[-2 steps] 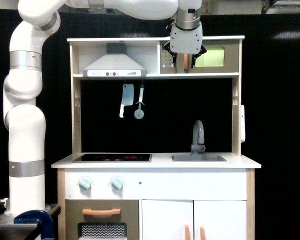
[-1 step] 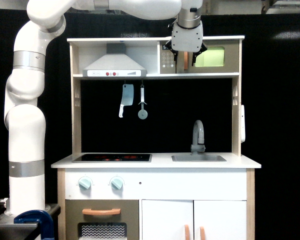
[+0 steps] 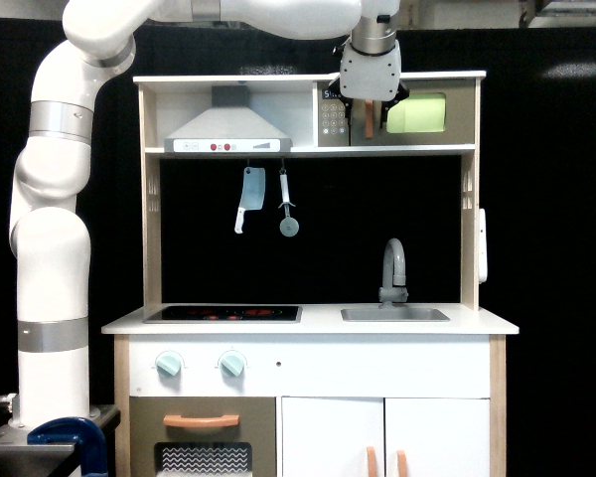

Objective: Open the oven door

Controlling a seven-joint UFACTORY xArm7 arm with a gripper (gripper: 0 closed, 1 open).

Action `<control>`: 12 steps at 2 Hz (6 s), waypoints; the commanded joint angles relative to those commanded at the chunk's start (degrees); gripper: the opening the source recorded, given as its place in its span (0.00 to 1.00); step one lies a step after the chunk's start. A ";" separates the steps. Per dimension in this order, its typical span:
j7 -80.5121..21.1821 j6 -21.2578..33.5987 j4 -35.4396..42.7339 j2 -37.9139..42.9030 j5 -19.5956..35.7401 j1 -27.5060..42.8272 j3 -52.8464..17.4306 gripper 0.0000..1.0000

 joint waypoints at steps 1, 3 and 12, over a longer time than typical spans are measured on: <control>0.60 0.32 0.99 0.32 -0.01 -0.53 0.65 1.00; -0.16 1.74 2.22 1.22 0.40 -3.06 1.54 0.00; -7.85 17.72 19.49 13.92 3.08 -31.42 11.78 1.00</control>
